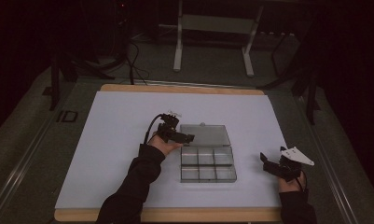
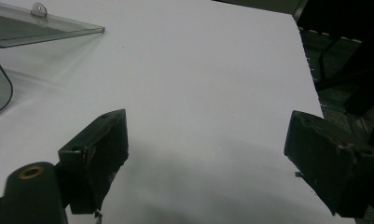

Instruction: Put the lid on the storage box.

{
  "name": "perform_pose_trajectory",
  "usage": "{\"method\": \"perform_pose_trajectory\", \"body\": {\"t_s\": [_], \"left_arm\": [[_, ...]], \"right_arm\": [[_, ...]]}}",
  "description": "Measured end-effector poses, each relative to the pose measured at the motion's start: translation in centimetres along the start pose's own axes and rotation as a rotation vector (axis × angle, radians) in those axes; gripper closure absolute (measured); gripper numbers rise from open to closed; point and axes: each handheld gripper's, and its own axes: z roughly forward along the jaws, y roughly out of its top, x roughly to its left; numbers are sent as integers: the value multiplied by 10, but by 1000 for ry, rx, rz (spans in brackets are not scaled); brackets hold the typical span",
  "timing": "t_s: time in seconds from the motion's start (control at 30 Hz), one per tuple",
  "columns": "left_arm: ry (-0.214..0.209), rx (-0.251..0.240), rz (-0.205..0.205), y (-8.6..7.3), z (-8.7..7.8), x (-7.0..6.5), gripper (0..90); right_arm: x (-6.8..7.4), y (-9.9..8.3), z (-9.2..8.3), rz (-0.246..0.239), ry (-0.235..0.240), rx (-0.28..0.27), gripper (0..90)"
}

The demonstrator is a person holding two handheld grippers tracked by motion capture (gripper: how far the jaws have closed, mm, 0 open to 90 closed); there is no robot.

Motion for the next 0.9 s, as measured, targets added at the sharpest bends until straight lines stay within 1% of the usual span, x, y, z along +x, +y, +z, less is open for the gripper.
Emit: {"method": "perform_pose_trajectory", "body": {"t_s": [0.07, 0.1, 0.13, 0.2, 0.33, 0.37, 0.43, 0.47, 0.53, 0.57, 0.63, 0.67, 0.8, 0.87, 0.9], "left_arm": [[0, 8, -10, -1, 3, 1, 61], [-11, 10, -16, -2, 5, 2, 61], [-3, 17, -24, -3, 6, 2, 61], [-15, 19, -37, -4, 8, 4, 63], [-46, 44, -67, -7, 11, 6, 77], [-48, 52, -64, -7, 13, 6, 81], [-57, 53, -67, -8, 13, 6, 108], [-69, 50, -71, -8, 13, 5, 115], [-92, 52, -92, -9, 14, 6, 138], [-113, 53, -105, -9, 15, 7, 159], [-108, 60, -109, -9, 15, 9, 179], [-114, 58, -119, -10, 16, 10, 207], [-165, 62, -152, -11, 16, 14, 260], [-169, 48, -138, -12, 15, 14, 277], [-182, 37, -133, -12, 14, 13, 306]], "right_arm": [[0, 0, 0, -3, 0, 0, 133], [0, 0, 0, -4, -1, 0, 134], [0, 0, 0, -5, -1, 0, 134], [1, 0, 0, -5, -2, 1, 134], [1, 0, 0, -8, -3, 2, 134], [1, 0, 0, -7, -3, 2, 134], [1, 0, 0, -9, -4, 2, 134], [1, 0, 0, -9, -4, 2, 134], [1, 0, 0, -9, -5, 3, 134], [1, 0, 0, -9, -5, 3, 135], [1, 0, 0, -10, -6, 3, 135], [2, 0, 0, -10, -6, 3, 135], [2, 0, 0, -13, -7, 5, 135], [2, 0, 1, -14, -7, 7, 135], [1, 0, 1, -13, -7, 5, 136]]}}
